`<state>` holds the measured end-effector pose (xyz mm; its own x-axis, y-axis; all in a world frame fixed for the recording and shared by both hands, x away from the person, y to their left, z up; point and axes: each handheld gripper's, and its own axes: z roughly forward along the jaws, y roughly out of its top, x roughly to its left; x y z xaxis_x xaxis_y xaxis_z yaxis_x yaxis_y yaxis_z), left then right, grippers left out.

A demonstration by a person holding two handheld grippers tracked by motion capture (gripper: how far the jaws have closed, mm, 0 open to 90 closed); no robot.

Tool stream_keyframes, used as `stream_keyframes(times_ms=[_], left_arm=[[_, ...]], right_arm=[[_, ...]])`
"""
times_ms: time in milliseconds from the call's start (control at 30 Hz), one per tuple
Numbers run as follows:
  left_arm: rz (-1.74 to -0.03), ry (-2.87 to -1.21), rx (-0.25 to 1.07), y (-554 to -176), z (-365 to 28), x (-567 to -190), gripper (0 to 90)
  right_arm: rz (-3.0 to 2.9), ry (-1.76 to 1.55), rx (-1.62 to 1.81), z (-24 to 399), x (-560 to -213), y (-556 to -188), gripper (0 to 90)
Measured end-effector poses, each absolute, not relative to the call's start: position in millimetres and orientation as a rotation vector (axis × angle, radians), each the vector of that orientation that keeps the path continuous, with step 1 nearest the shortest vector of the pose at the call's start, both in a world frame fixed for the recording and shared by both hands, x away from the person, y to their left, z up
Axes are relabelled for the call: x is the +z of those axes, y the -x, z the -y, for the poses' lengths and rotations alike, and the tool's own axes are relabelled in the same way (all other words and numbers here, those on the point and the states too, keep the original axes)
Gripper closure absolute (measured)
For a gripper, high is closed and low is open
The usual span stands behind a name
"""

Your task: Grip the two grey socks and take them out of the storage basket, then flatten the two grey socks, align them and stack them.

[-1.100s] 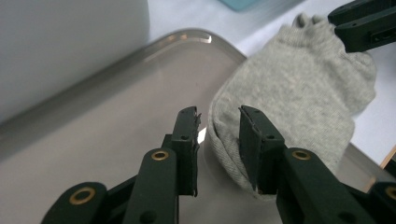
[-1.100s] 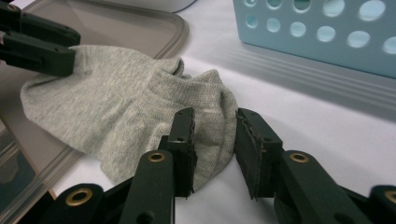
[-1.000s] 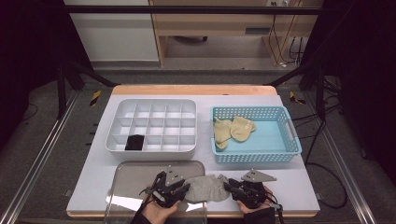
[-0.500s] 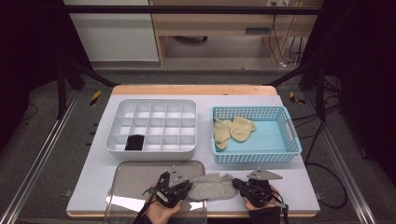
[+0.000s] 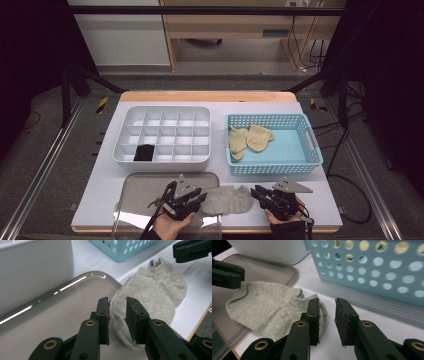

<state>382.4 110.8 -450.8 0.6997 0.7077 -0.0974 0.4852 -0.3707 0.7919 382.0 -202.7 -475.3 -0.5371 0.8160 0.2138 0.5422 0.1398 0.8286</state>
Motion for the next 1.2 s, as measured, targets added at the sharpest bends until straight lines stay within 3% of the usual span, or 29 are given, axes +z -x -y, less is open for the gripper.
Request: stream_keyframes(times_ms=[400,1200], left_arm=[[-0.81,-2.013,0.29,-381,-87,-427,88.7],[-0.81,-2.108,0.21,-391,-49,-465,89.5]], right_arm=[[-2.11,-1.303,1.355,212,-469,-380,66.2],[-2.163,-1.29,1.333,210,-476,-373,59.6]])
